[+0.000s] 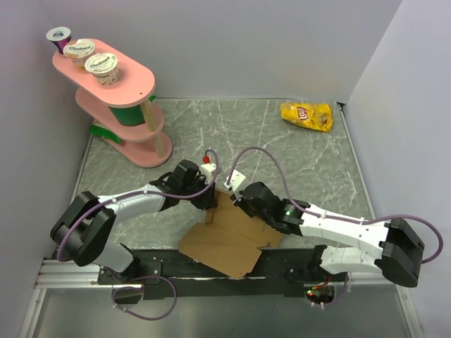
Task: Fold the paper box
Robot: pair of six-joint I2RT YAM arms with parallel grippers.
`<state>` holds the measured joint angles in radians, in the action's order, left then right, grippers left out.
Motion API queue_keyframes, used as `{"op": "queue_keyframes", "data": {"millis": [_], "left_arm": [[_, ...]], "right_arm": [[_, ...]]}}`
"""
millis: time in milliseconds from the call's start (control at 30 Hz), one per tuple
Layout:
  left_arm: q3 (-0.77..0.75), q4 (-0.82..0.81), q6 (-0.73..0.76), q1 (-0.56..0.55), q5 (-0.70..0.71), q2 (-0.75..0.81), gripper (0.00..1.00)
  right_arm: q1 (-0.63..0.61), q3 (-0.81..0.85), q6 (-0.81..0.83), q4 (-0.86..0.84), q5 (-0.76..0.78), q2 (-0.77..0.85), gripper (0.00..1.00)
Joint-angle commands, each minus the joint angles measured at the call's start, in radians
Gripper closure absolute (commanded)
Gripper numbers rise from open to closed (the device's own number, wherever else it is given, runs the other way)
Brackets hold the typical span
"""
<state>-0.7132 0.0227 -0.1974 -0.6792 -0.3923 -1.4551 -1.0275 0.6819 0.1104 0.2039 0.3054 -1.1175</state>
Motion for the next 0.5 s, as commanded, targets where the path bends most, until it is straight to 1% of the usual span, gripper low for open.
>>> {"op": "queue_keyframes", "data": {"millis": [0,33,67,100,133,167,233,267,400,467], "left_arm": [[-0.031,0.01,-0.019,0.003,-0.017,0.03,0.98],[-0.031,0.011,-0.026,0.003,-0.013,0.032,0.94],[-0.029,0.01,-0.031,0.004,0.009,0.033,0.78],[-0.026,0.008,-0.037,0.004,0.013,0.033,0.74],[-0.019,0.002,-0.04,0.007,0.021,0.038,0.63],[-0.011,-0.006,-0.049,0.01,0.039,0.042,0.6],[0.014,-0.015,-0.065,0.018,0.044,0.062,0.57],[0.024,-0.051,-0.076,0.02,0.061,0.074,0.56],[0.096,-0.151,-0.122,0.049,0.015,0.156,0.55],[0.124,-0.187,-0.135,0.055,0.015,0.176,0.57]], "right_arm": [[-0.025,-0.007,0.048,-0.093,0.095,-0.045,0.74],[-0.025,-0.01,0.051,-0.1,0.11,-0.051,0.81],[-0.028,-0.015,0.055,-0.112,0.119,-0.065,0.83],[-0.026,-0.022,0.057,-0.115,0.123,-0.071,0.84],[-0.028,-0.027,0.06,-0.118,0.136,-0.077,0.89],[-0.026,-0.031,0.063,-0.129,0.138,-0.082,0.9],[-0.026,-0.041,0.067,-0.135,0.152,-0.085,0.91],[-0.028,-0.041,0.068,-0.136,0.153,-0.09,0.91],[-0.028,-0.041,0.066,-0.138,0.161,-0.096,0.92],[-0.029,-0.041,0.064,-0.136,0.158,-0.094,0.92]]}}
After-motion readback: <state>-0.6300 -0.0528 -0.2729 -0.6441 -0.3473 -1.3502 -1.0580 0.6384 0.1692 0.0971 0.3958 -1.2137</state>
